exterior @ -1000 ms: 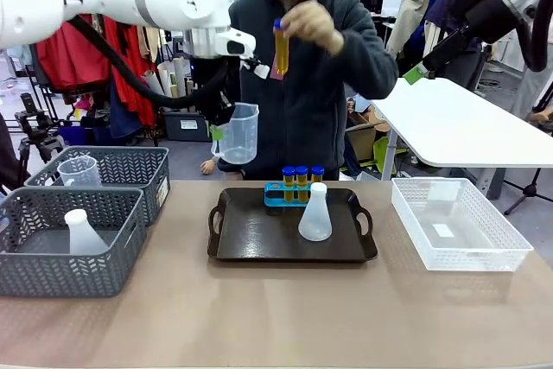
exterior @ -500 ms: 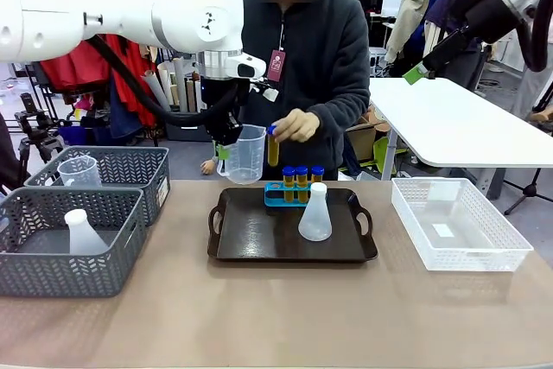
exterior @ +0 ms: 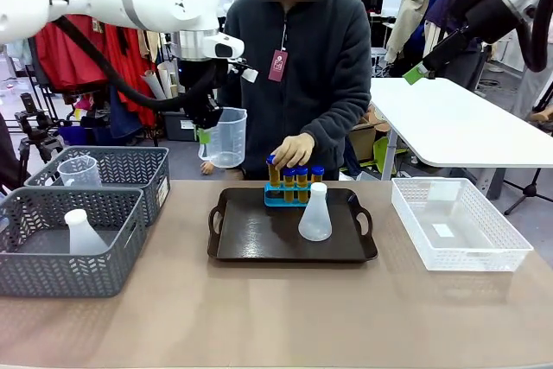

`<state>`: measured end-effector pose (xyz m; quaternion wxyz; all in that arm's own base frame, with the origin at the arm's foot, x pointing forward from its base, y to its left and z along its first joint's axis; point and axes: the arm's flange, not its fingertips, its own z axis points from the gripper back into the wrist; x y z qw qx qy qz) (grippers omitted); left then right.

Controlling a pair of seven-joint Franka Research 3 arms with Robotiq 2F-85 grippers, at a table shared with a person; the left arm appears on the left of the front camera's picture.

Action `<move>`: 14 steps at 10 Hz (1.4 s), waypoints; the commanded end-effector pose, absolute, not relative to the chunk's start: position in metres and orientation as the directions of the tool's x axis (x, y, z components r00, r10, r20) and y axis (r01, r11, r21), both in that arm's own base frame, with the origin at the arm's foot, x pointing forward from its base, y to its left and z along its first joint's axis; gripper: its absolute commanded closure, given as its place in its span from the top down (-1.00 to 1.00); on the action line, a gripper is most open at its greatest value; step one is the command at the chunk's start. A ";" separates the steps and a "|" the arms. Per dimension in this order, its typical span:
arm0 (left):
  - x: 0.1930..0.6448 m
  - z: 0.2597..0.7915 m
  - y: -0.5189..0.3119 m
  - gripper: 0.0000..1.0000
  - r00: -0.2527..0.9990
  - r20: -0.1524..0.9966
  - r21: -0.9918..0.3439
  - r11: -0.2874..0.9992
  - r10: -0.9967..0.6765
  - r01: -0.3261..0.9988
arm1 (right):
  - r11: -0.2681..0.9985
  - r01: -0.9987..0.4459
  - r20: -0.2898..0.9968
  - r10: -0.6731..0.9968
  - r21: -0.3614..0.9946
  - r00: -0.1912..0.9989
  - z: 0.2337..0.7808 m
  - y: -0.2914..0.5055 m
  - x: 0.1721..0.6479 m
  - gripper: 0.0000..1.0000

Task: Prepare the laboratory tools.
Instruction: Pick up one Large Measuring Cup and place it on the Handle tray.

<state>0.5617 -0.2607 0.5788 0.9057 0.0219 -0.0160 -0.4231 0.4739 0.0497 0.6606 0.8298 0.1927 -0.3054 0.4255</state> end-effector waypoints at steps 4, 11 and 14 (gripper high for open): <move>0.552 0.586 -0.234 -1.00 0.694 0.071 0.063 0.698 -0.717 0.714 | 0.560 -0.827 0.674 0.589 0.058 0.446 0.662 0.050 0.473 1.00; 0.561 0.593 -0.238 -1.00 0.685 0.051 0.068 0.687 -0.727 0.724 | 0.560 -0.827 0.674 0.589 0.058 0.446 0.662 0.050 0.473 1.00; 0.562 0.591 -0.240 -1.00 0.685 0.047 0.065 0.686 -0.727 0.725 | 0.560 -0.827 0.674 0.589 0.058 0.446 0.662 0.050 0.473 1.00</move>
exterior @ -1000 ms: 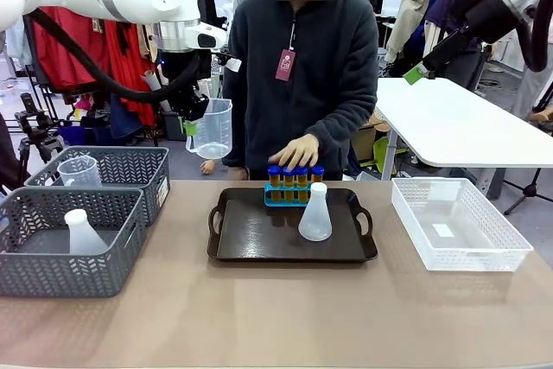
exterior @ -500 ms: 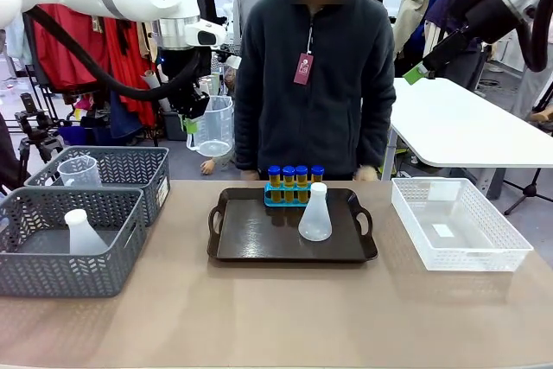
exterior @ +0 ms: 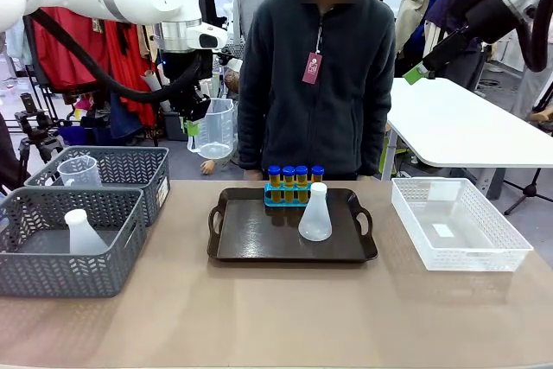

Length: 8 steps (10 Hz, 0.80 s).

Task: Prepare the laboratory tools.
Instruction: Pick up one Large Measuring Cup and place it on the Handle tray.

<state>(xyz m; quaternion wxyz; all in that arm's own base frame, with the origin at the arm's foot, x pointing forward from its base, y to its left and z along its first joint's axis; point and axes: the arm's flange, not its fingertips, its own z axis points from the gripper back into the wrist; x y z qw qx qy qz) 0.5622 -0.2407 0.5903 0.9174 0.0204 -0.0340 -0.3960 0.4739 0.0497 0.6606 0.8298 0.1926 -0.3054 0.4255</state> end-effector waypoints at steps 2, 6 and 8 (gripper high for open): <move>0.558 0.593 -0.255 -1.00 0.617 0.025 0.079 0.617 -0.786 0.783 | 0.560 -0.827 0.674 0.589 0.058 0.446 0.662 0.050 0.473 1.00; 0.557 0.568 -0.285 -1.00 0.520 0.018 0.045 0.520 -0.854 0.853 | 0.560 -0.827 0.674 0.589 0.058 0.446 0.662 0.050 0.473 1.00; 0.561 0.547 -0.302 -1.00 0.495 0.018 0.081 0.495 -0.868 0.865 | 0.560 -0.827 0.674 0.589 0.058 0.446 0.662 0.050 0.473 1.00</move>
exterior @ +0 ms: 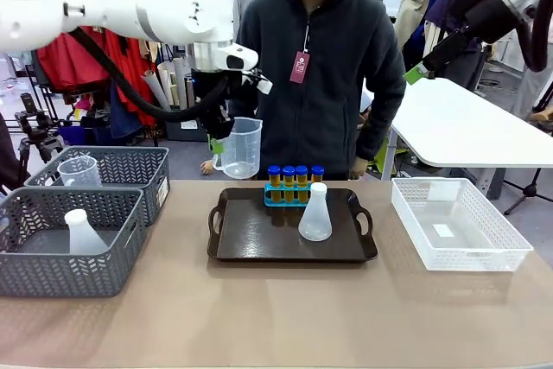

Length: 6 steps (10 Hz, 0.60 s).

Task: Prepare the laboratory tools.
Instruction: Pick up one Large Measuring Cup and place it on the Handle tray.

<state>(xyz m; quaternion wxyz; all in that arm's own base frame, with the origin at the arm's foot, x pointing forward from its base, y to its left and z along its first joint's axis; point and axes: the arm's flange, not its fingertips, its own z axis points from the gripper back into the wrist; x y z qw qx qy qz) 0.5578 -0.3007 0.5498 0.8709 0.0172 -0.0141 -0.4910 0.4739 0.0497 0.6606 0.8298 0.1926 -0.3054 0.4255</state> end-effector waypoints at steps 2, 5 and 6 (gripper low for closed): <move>0.565 0.527 -0.322 -1.00 0.459 -0.026 0.089 0.456 -0.888 0.886 | 0.560 -0.827 0.674 0.589 0.058 0.446 0.662 0.050 0.473 1.00; 0.571 0.501 -0.336 -1.00 0.393 -0.048 0.025 0.392 -0.918 0.920 | 0.560 -0.827 0.674 0.589 0.058 0.446 0.662 0.050 0.473 1.00; 0.573 0.492 -0.340 -1.00 0.401 -0.057 0.025 0.400 -0.914 0.916 | 0.560 -0.827 0.674 0.589 0.058 0.446 0.662 0.050 0.473 1.00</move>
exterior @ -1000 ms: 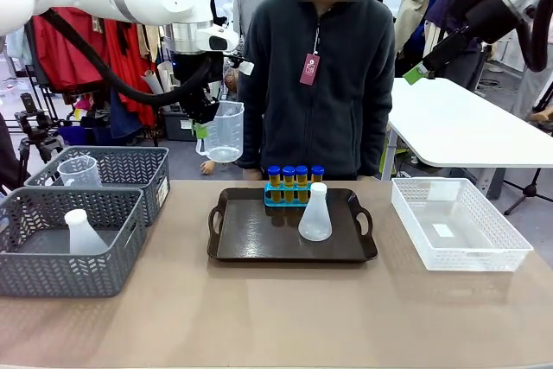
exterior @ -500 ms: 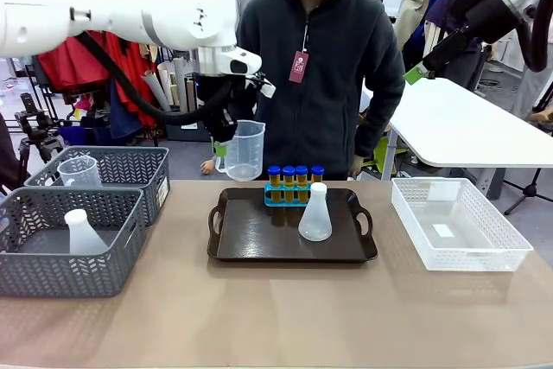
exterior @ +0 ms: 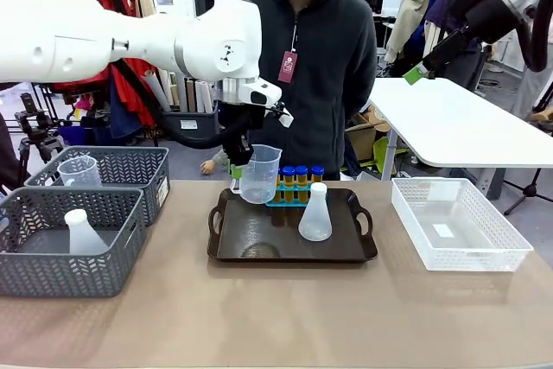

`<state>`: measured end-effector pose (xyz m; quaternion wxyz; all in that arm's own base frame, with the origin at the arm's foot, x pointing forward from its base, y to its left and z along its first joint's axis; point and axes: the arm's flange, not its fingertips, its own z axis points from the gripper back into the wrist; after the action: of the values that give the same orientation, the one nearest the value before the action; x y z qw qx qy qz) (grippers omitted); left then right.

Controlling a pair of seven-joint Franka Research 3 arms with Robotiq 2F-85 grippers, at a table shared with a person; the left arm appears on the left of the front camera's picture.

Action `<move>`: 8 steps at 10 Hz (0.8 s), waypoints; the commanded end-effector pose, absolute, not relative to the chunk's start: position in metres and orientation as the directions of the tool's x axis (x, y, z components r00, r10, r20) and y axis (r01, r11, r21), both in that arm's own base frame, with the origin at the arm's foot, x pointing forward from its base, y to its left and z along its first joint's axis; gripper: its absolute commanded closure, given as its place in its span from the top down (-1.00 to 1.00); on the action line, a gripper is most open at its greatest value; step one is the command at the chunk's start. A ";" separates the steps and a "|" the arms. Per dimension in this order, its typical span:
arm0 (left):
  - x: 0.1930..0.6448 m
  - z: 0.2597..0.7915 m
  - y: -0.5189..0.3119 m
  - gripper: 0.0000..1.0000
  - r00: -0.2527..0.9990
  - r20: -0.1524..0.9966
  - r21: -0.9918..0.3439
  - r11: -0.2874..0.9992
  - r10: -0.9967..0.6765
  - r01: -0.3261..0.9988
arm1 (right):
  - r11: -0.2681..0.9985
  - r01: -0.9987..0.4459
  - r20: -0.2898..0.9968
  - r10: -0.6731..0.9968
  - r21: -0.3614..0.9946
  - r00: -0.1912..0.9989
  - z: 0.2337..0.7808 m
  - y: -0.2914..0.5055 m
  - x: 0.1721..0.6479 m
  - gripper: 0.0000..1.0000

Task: Prepare the laboratory tools.
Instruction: Pick up one Large Measuring Cup and place it on the Handle tray.

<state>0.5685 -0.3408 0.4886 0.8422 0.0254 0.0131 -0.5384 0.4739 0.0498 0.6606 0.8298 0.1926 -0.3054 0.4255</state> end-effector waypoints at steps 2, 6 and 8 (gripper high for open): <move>0.576 0.474 -0.345 -1.00 0.421 -0.065 0.032 0.420 -0.905 0.907 | 0.560 -0.827 0.674 0.589 0.058 0.446 0.662 0.050 0.473 1.00; 0.572 0.436 -0.352 -1.00 0.413 -0.030 -0.026 0.414 -0.910 0.910 | 0.560 -0.827 0.674 0.589 0.058 0.446 0.662 0.050 0.473 1.00; 0.568 0.423 -0.350 -1.00 0.425 -0.019 -0.050 0.426 -0.905 0.903 | 0.560 -0.827 0.674 0.589 0.058 0.446 0.662 0.050 0.473 1.00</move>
<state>0.5787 -0.3576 0.4266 0.8401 -0.0017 0.0302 -0.5416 0.4738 0.0498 0.6606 0.8298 0.1926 -0.3054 0.4255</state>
